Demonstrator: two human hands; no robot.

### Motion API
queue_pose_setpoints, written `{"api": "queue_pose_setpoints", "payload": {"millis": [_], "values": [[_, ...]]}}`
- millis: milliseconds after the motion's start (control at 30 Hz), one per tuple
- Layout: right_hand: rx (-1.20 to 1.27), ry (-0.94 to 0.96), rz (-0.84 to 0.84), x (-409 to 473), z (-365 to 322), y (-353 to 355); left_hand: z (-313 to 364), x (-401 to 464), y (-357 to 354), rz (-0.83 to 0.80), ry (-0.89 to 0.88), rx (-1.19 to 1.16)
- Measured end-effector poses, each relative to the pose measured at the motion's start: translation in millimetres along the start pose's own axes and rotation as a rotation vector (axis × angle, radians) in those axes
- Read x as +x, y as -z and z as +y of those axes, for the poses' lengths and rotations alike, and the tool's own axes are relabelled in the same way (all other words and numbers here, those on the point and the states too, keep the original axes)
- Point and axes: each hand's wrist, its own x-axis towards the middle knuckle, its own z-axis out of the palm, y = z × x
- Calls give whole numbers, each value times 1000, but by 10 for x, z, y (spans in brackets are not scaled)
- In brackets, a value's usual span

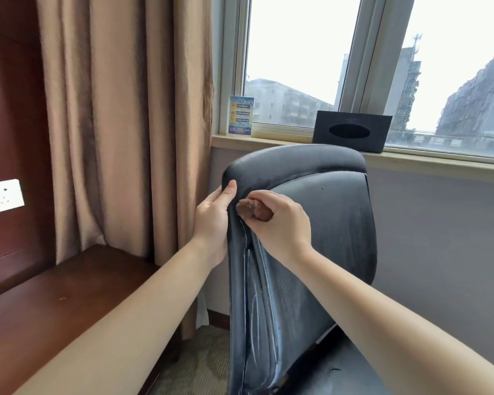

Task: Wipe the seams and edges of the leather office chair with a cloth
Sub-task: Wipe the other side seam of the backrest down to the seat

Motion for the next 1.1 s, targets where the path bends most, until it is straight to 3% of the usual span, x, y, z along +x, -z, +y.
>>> {"api": "queue_pose_setpoints", "payload": {"millis": [167, 367, 533, 633, 800, 900, 1100], "values": [[157, -369, 47, 176, -23, -1, 3, -22, -43, 26, -4, -6], [-98, -132, -115, 141, -52, 127, -23, -35, -135, 105, -109, 140], [-81, -344, -9, 355, 134, 114, -81, -1, -170, 166, -197, 255], [-90, -300, 4, 335, 185, 74, -95, 46, -150, 194, -200, 283], [140, -256, 36, 241, 254, 5, -74, 80, -245, 250, -293, 373], [89, -207, 14, 247, 311, 8, -78, 97, -297, 244, -345, 462], [0, -399, 50, 456, 405, 54, -95, 106, -246, 219, -407, 624]]}}
